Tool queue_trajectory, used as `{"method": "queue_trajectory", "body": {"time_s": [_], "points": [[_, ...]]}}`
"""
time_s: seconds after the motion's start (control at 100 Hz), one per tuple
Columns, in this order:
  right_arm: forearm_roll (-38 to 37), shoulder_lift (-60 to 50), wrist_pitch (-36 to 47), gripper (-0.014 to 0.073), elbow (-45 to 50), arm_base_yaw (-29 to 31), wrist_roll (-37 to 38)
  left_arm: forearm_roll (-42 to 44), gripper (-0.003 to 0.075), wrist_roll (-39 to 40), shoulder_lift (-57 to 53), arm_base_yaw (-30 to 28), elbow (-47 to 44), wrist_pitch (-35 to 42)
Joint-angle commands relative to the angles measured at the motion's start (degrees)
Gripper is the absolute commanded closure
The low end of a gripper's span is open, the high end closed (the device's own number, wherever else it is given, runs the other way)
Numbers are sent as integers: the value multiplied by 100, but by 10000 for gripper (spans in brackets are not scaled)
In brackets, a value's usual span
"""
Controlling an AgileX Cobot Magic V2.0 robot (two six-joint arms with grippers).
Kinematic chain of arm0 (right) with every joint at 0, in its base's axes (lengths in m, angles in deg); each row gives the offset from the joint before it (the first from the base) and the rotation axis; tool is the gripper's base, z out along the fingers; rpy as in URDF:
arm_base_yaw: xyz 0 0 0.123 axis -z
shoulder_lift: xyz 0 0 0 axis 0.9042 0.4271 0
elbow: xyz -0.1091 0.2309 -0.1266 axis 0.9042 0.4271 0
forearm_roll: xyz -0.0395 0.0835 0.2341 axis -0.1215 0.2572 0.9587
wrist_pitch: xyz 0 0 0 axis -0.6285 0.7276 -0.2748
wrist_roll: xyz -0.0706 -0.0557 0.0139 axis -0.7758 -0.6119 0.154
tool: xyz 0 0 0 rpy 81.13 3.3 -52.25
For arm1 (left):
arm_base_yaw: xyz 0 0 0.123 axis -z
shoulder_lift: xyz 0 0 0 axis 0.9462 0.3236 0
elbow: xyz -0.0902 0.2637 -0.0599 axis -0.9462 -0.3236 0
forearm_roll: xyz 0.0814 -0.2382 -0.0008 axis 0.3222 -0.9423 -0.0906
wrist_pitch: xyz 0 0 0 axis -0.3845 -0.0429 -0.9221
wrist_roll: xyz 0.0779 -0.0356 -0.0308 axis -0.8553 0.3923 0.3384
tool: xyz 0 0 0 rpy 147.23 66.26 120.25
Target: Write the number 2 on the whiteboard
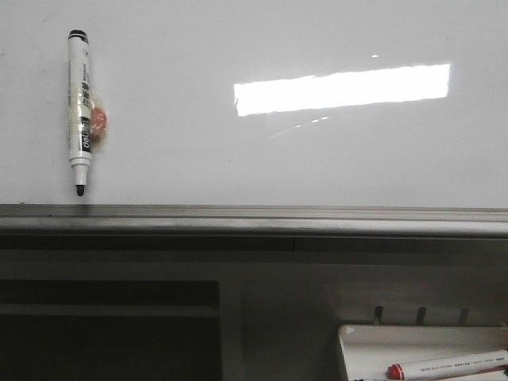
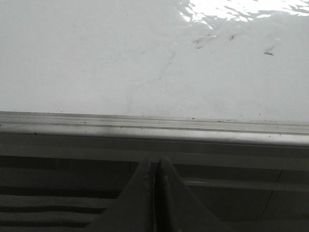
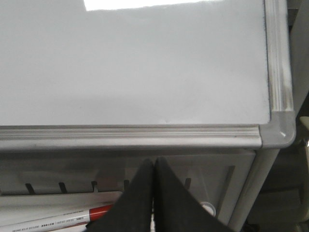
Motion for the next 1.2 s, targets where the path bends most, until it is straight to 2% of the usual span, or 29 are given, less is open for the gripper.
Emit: {"method": "queue_trajectory", "body": {"time_s": [0.0,0.08,0.21,0.31,0.4,0.72,0.83,0.93,1.05,1.19], "points": [[-20,-118,861,650,140,0,-23,4,741,25,-162,32,-71,373],[-20,-118,1573,650,140,0,-23,-7,741,25,-162,32,-71,647],[-20,-118,2659,650,140,0,-23,-7,741,25,-162,32,-71,1559],[-20,-118,3099,650,140,0,-23,5,741,25,-162,32,-71,2073],[-20,-118,3281,650,140,0,-23,5,741,25,-162,32,-61,2169],[-20,-118,3432,650,140,0,-23,20,741,25,-162,32,-61,2158],[-20,-118,3024,650,140,0,-23,-10,741,25,-162,32,-61,2259],[529,-118,2474,650,45,0,-23,-33,741,35,-162,32,-61,2409],[981,-28,2344,650,-81,-26,244,-528,741,51,-162,32,-61,2692],[992,214,2022,650,-364,-188,415,-967,741,51,-136,32,-40,2692]]}}
